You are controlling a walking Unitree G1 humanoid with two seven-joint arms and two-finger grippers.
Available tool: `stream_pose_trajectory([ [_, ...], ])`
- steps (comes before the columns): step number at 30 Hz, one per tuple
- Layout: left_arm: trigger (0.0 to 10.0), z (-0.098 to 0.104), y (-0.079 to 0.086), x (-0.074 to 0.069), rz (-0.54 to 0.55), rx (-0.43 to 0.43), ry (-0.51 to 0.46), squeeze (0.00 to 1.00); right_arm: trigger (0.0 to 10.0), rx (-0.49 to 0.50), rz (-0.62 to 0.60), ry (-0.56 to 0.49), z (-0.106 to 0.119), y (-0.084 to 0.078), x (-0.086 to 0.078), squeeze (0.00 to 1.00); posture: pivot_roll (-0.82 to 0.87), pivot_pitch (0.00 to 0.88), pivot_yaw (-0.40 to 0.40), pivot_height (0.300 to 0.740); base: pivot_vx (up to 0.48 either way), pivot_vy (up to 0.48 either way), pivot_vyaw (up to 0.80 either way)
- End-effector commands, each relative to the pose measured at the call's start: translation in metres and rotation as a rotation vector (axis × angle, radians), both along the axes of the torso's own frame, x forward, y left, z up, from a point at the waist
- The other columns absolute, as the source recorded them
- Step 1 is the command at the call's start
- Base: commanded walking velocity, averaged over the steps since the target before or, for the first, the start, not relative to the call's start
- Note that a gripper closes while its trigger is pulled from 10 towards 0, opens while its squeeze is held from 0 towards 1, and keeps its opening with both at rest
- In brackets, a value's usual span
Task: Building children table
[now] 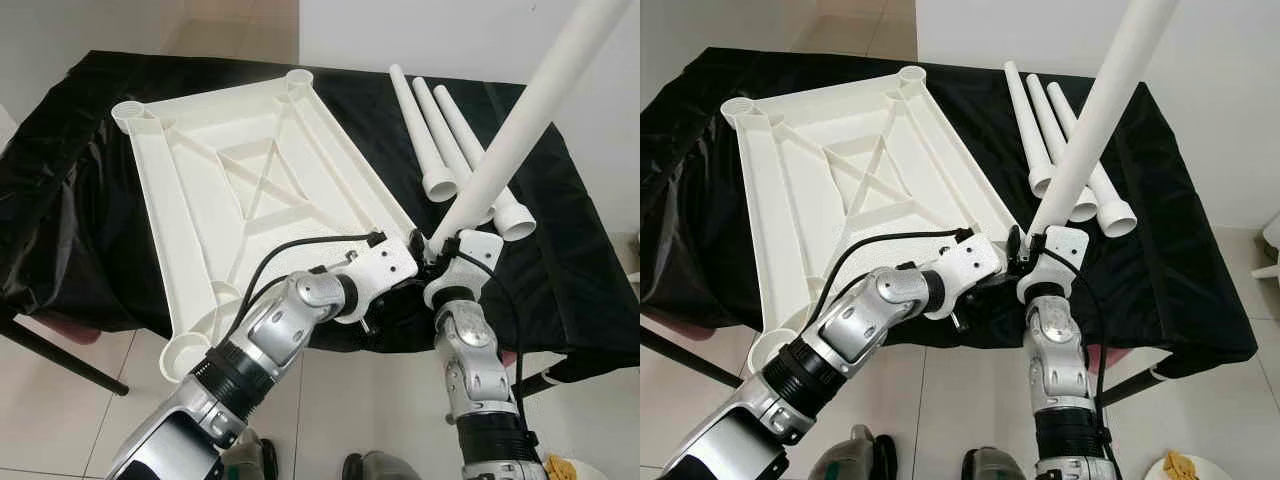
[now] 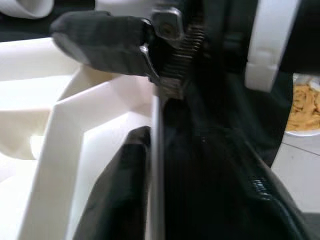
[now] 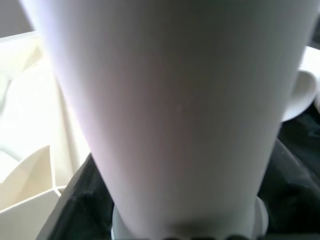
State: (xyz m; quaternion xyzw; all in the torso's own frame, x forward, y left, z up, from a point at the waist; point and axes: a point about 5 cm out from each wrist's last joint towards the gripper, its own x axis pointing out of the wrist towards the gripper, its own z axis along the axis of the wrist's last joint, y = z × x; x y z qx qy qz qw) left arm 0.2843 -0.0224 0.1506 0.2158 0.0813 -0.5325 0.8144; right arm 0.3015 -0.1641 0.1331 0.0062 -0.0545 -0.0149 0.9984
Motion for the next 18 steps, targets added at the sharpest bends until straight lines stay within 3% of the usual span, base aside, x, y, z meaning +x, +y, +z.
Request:
stream_pose_trajectory([
  [1, 10.0, -0.004, -0.001, -0.005, -0.052, 0.016, 0.027, 0.0, 10.0, -0.014, 0.046, -0.02, 0.006, -0.001, -0.001, 0.0, -0.04, 0.078, 0.007, 0.74, 0.0, 0.0, 0.0],
  [8, 10.0, -0.003, 0.0, -0.004, -0.05, 0.016, 0.033, 0.0, 10.0, -0.052, 0.074, -0.035, 0.011, -0.011, 0.0, 0.0, -0.05, 0.083, 0.012, 0.74, 0.0, 0.0, 0.0],
  [18, 10.0, -0.004, -0.003, -0.006, -0.067, 0.021, 0.042, 0.0, 10.0, -0.113, 0.256, -0.071, 0.024, -0.019, -0.001, 0.0, -0.06, 0.102, 0.024, 0.74, 0.0, 0.0, 0.0],
])
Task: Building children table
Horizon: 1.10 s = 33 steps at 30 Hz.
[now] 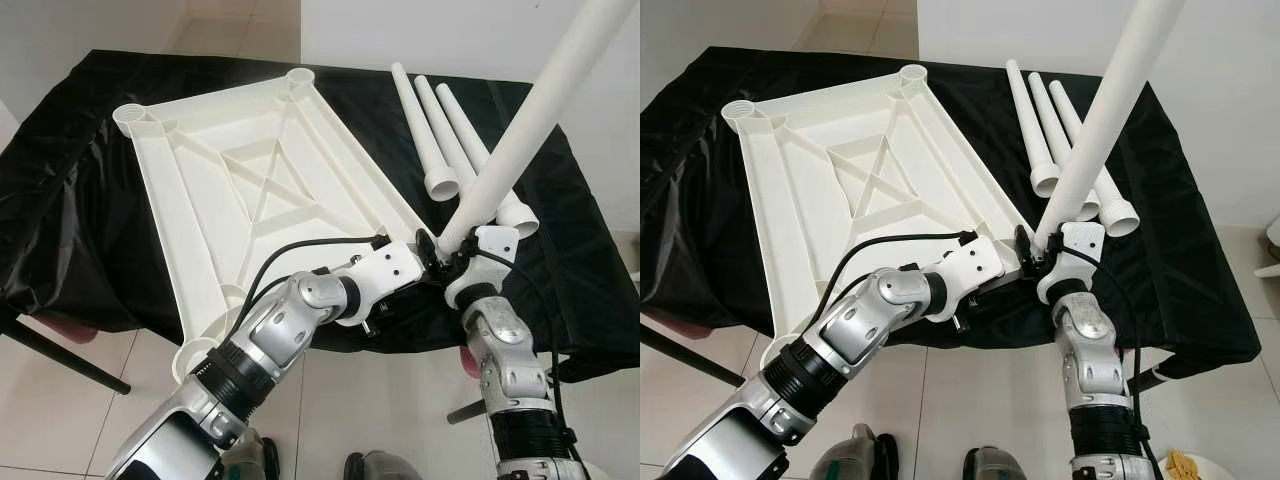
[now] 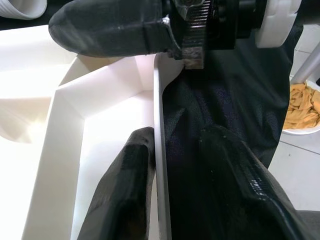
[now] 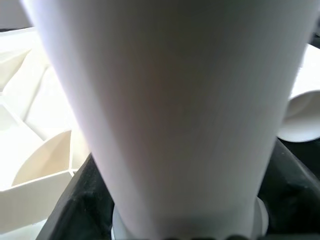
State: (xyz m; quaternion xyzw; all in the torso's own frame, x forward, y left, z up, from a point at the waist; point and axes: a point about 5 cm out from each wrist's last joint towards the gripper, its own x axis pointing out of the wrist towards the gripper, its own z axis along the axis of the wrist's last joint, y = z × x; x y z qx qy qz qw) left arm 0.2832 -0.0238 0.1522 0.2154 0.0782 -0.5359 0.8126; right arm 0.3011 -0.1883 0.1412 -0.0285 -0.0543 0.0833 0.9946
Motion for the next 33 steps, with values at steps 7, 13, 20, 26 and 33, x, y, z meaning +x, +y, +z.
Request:
stream_pose_trajectory([
  [7, 0.0, -0.004, -0.005, -0.006, -0.069, 0.016, 0.044, 0.0, 10.0, -0.023, 0.121, -0.072, 0.018, 0.011, -0.003, 0.0, -0.06, 0.111, 0.026, 0.74, 0.0, 0.0, 0.0],
  [13, 2.6, -0.005, -0.005, -0.006, -0.067, 0.039, 0.033, 0.0, 10.0, -0.014, 0.153, -0.07, 0.017, 0.016, -0.006, 0.0, -0.06, 0.118, 0.029, 0.74, 0.0, 0.0, 0.0],
  [20, 1.3, -0.006, -0.006, -0.006, -0.084, 0.056, 0.028, 0.0, 10.0, -0.016, 0.178, -0.071, 0.02, 0.012, -0.008, 0.0, -0.07, 0.121, 0.03, 0.74, 0.0, 0.0, 0.0],
  [26, 10.0, -0.008, -0.007, -0.004, -0.063, 0.072, 0.036, 0.0, 10.0, -0.015, 0.202, -0.073, 0.021, 0.01, -0.009, 0.0, -0.07, 0.122, 0.029, 0.74, 0.0, 0.0, 0.0],
  [33, 10.0, -0.006, -0.006, -0.005, -0.059, 0.05, 0.057, 1.0, 10.0, -0.027, 0.22, -0.064, 0.021, 0.005, -0.01, 0.64, -0.07, 0.123, 0.023, 0.74, 0.0, 0.0, 0.0],
])
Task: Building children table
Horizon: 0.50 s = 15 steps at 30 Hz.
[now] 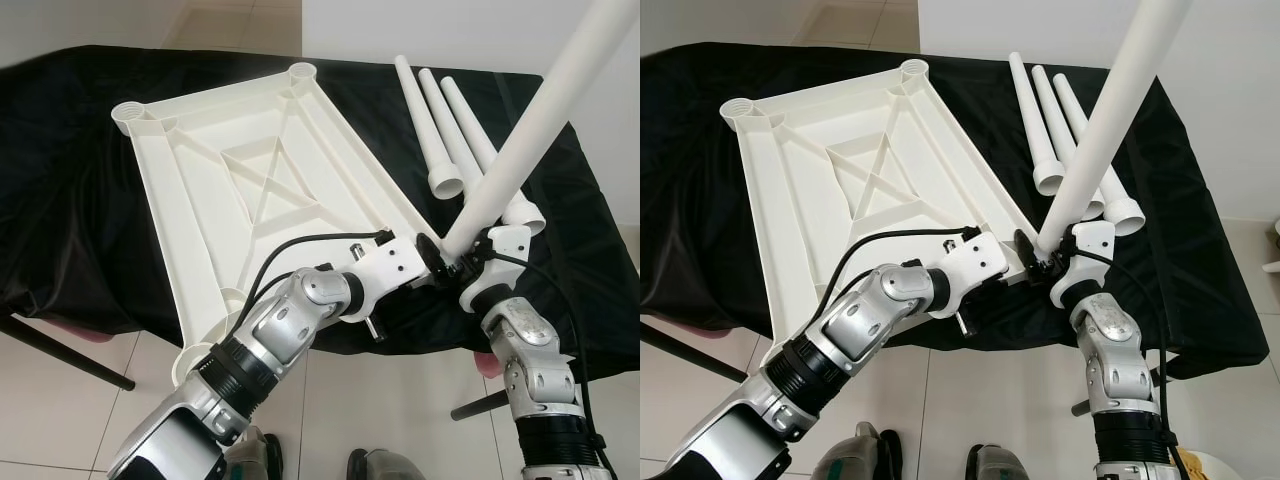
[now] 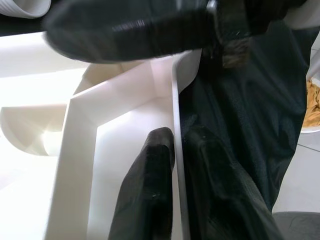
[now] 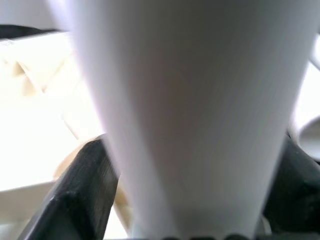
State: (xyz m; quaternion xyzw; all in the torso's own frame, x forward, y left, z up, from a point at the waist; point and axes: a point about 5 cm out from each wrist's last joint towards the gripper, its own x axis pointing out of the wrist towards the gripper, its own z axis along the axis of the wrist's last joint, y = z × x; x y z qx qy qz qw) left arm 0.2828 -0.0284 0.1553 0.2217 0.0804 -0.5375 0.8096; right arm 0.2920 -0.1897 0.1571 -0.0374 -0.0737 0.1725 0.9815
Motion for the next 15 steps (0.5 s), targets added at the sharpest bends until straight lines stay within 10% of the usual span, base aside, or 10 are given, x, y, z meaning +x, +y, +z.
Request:
stream_pose_trajectory([
  [1, 10.0, -0.0105, -0.0013, -0.0035, -0.045, 0.053, 0.048, 0.0, 10.0, -0.005, 0.05, -0.026, 0.0048, 0.0077, -0.0008, 0.0, -0.07, 0.123, 0.023, 0.74, 0.0, 0.0, 0.0],
  [8, 10.0, -0.0101, -0.0021, -0.0045, -0.051, 0.036, 0.057, 0.0, 10.0, -0.009, 0.059, -0.023, 0.0048, 0.009, -0.0007, 0.0, -0.07, 0.12, 0.021, 0.74, 0.0, 0.0, 0.0],
  [9, 3.2, -0.0092, -0.0022, -0.0051, -0.054, 0.027, 0.056, 0.0, 10.0, -0.009, 0.061, -0.023, 0.0051, 0.0087, -0.0008, 0.0, -0.07, 0.12, 0.021, 0.74, 0.0, 0.0, 0.0],
  [11, 3.2, -0.0087, -0.0021, -0.0056, -0.055, 0.022, 0.055, 0.0, 10.0, -0.009, 0.062, -0.023, 0.0052, 0.0085, -0.0009, 0.0, -0.07, 0.118, 0.022, 0.74, 0.0, 0.0, 0.0],
  [12, 0.0, -0.0082, -0.0022, -0.0058, -0.059, 0.026, 0.049, 0.0, 10.0, -0.011, 0.07, -0.024, 0.0058, 0.0075, -0.002, 0.0, -0.07, 0.118, 0.023, 0.74, 0.0, 0.0, 0.0],
  [13, 3.9, -0.0089, -0.0021, -0.0058, -0.059, 0.03, 0.051, 0.0, 10.0, -0.008, 0.075, -0.026, 0.0059, 0.0064, -0.0027, 0.0, -0.07, 0.117, 0.023, 0.74, 0.0, 0.0, 0.0],
  [15, 3.9, -0.0095, -0.002, -0.0058, -0.059, 0.033, 0.052, 0.0, 10.0, -0.007, 0.079, -0.026, 0.006, 0.0056, -0.0032, 0.0, -0.07, 0.117, 0.023, 0.74, 0.0, 0.0, 0.0],
])
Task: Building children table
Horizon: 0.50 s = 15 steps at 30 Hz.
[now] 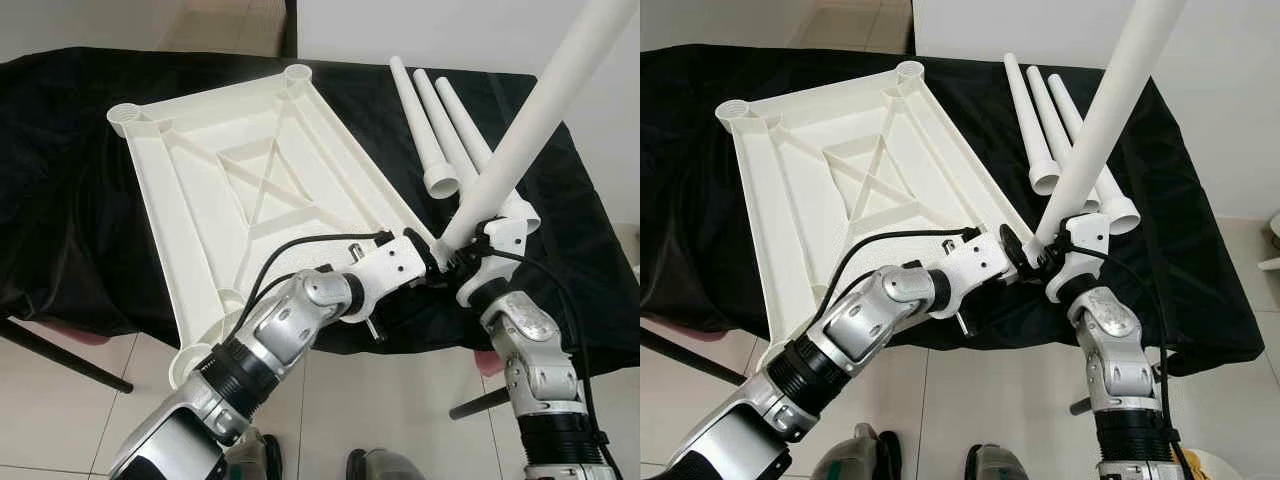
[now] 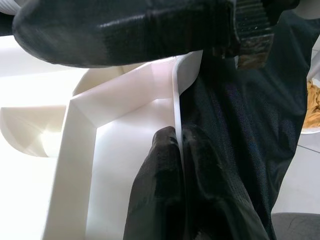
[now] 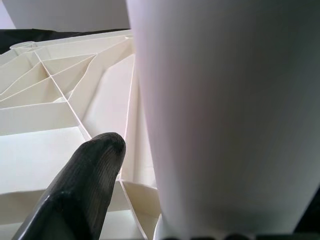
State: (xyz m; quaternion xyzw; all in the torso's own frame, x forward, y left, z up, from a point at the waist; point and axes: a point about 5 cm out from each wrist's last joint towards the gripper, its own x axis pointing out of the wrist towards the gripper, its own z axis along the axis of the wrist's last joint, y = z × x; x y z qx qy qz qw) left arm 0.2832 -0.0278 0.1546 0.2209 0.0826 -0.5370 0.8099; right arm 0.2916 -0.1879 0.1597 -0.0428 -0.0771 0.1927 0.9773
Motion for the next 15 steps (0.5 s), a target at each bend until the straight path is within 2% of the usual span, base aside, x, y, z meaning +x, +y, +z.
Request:
stream_pose_trajectory([
  [1, 4.9, -0.01, -0.002, -0.007, -0.066, 0.038, 0.048, 0.0, 10.0, 0.002, 0.043, -0.02, 0.003, 0.003, -0.003, 0.0, -0.07, 0.116, 0.025, 0.74, 0.0, 0.0, 0.0],
  [2, 4.9, -0.01, -0.002, -0.007, -0.066, 0.038, 0.048, 0.0, 10.0, 0.002, 0.043, -0.02, 0.003, 0.003, -0.003, 0.0, -0.07, 0.116, 0.025, 0.74, 0.0, 0.0, 0.0],
  [3, 10.0, -0.011, -0.002, -0.007, -0.064, 0.047, 0.053, 0.0, 10.0, 0.002, 0.05, -0.019, 0.003, 0.0, -0.004, 0.0, -0.07, 0.115, 0.026, 0.74, 0.0, 0.0, 0.0],
  [9, 10.0, -0.013, -0.001, -0.005, -0.06, 0.064, 0.059, 0.0, 10.0, 0.011, 0.08, 0.0, -0.008, -0.018, -0.004, 0.0, -0.07, 0.11, 0.031, 0.74, 0.0, 0.0, 0.0],
  [15, 10.0, -0.013, 0.001, -0.004, -0.059, 0.071, 0.056, 0.0, 10.0, -0.006, 0.113, 0.032, -0.019, -0.025, -0.002, 0.0, -0.06, 0.108, 0.033, 0.74, 0.0, 0.0, 0.0],
])
